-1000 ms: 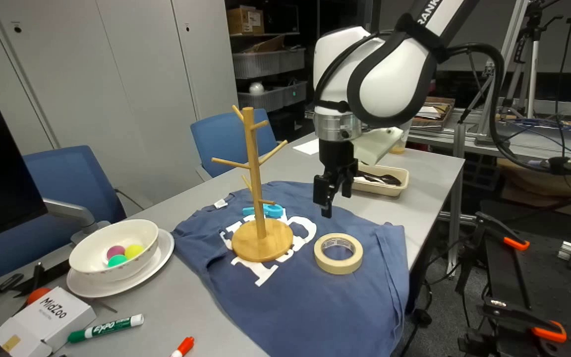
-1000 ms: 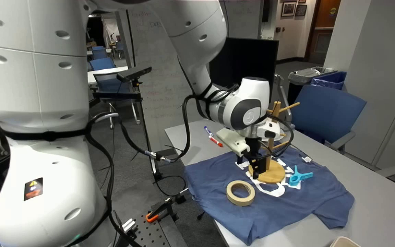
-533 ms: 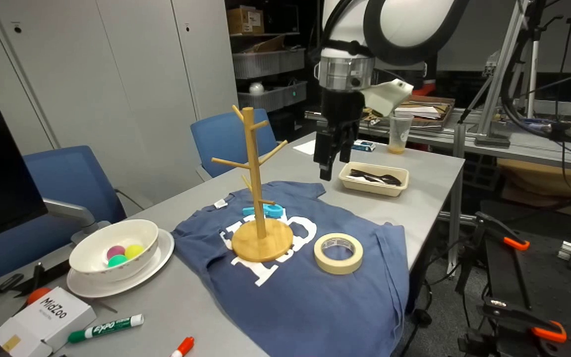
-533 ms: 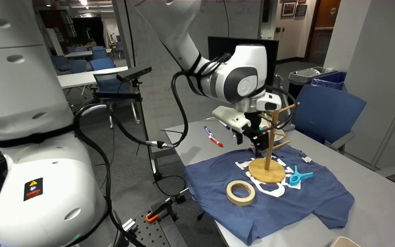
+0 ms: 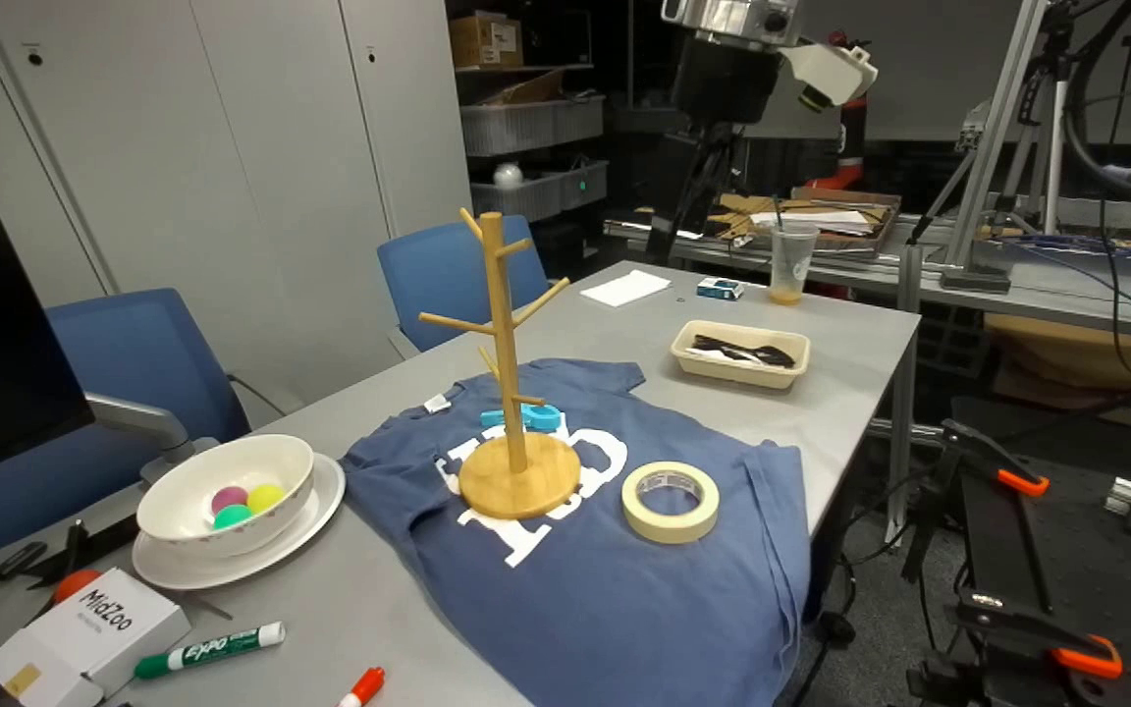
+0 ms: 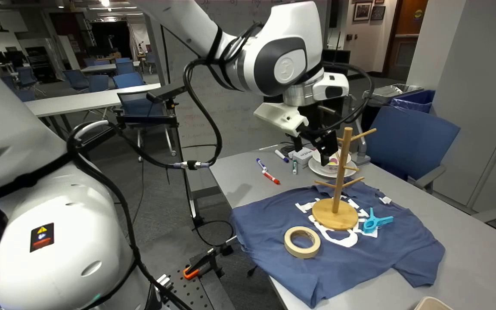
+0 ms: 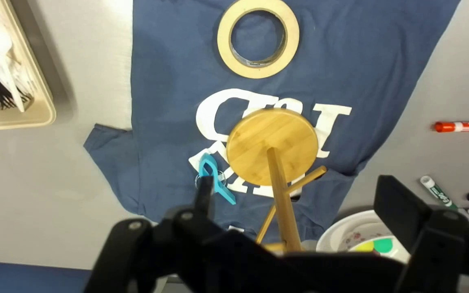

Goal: Take the masking tape off the hanger and put it on the table

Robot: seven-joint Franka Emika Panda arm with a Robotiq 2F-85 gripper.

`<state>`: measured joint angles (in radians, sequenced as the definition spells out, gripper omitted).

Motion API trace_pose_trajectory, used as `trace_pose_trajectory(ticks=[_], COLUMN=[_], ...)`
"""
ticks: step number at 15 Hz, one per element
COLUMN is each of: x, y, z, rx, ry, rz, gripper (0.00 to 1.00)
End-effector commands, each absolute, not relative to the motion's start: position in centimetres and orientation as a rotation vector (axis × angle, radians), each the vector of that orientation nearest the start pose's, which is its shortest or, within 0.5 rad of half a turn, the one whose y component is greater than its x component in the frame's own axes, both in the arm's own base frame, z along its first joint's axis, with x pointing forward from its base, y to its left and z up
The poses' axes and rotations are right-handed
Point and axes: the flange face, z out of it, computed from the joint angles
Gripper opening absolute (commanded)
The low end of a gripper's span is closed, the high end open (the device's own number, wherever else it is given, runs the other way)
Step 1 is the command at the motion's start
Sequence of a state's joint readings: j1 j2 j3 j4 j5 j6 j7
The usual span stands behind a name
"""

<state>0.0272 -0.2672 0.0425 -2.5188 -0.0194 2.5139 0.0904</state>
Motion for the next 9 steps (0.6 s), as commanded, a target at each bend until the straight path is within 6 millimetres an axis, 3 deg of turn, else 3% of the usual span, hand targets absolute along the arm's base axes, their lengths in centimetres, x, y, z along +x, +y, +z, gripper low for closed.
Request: trace_pose_trajectory(ticks=[1, 2, 3, 9], x=[43.2, 42.9, 44.5, 43.6], y=[3.1, 3.1, 3.0, 3.0], z=[42.8, 43.3, 42.2, 42.9], rx=[-3.064, -3.052, -3.088, -3.076], ry=[-0.031, -0.035, -0.003, -0.009], rz=[-0.471, -0.487, -0.477, -0.501], gripper=[1.0, 1.0, 1.0, 1.0])
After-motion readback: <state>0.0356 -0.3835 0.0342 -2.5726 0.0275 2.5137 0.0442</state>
